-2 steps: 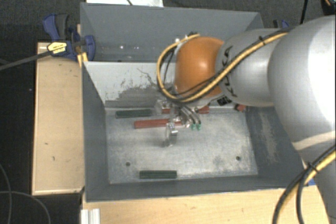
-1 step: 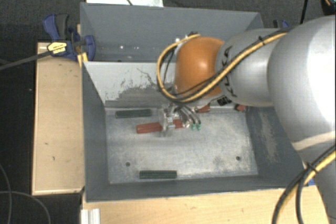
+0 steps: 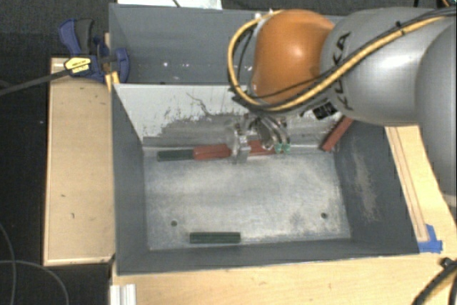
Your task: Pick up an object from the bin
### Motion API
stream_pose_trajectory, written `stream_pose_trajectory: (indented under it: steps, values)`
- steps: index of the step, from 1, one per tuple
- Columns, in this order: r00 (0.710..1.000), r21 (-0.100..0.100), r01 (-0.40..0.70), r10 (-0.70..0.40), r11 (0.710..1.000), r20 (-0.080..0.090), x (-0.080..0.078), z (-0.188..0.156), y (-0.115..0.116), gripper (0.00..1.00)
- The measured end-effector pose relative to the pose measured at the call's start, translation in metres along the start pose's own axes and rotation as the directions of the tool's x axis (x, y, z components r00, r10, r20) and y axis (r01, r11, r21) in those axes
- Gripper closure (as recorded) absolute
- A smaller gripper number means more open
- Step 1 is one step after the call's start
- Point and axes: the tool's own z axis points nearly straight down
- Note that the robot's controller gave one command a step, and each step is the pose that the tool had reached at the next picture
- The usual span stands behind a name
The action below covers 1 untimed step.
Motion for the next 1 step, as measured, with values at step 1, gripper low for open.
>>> stream_pose_trajectory:
  steps: [1]
  values:
    - [1.0, 0.0, -0.005, 0.005, 1.0, -0.004, -0.0017, -0.0168, -0.0001, 1.0]
